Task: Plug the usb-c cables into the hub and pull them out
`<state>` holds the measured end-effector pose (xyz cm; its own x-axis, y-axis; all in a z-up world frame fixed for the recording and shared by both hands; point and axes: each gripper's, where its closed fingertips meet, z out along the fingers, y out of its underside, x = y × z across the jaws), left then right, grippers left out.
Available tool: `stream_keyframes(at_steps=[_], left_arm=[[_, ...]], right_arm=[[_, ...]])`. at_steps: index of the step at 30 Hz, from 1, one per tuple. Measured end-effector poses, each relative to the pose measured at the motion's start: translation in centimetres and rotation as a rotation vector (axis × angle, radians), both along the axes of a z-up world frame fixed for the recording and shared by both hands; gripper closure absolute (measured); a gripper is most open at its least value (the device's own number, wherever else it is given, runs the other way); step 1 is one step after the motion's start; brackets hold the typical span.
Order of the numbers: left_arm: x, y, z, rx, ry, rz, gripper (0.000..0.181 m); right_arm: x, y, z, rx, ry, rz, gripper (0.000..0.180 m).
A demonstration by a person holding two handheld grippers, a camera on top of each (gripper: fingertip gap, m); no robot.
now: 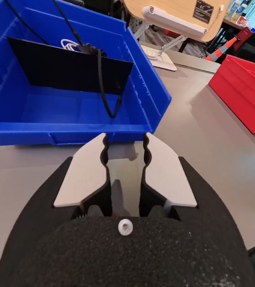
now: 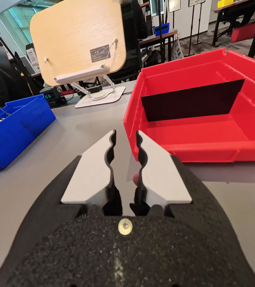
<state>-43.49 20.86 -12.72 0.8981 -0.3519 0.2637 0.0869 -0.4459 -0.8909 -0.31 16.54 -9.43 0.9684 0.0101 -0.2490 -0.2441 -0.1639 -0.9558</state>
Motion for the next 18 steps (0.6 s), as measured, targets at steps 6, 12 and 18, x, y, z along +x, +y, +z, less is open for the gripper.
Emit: stream_keyframes(at_steps=[6,12,18], left_arm=[[0.3,0.2,-0.5,-0.064,-0.029,0.019,0.138],[-1.9,4.5,5.8,-0.067,-0.107,0.095,0.141],[-2.1,14.4,6.9,-0.308,0.005,0.066,0.139]], right_arm=[[0.1,-0.3,-0.2,-0.009,-0.027,-0.003,0.155],[0.3,-0.3,-0.6,-0.029,-0.058,-0.002,0.155],[0.5,-0.4,-0.8,-0.038,-0.022,-0.007,0.155]])
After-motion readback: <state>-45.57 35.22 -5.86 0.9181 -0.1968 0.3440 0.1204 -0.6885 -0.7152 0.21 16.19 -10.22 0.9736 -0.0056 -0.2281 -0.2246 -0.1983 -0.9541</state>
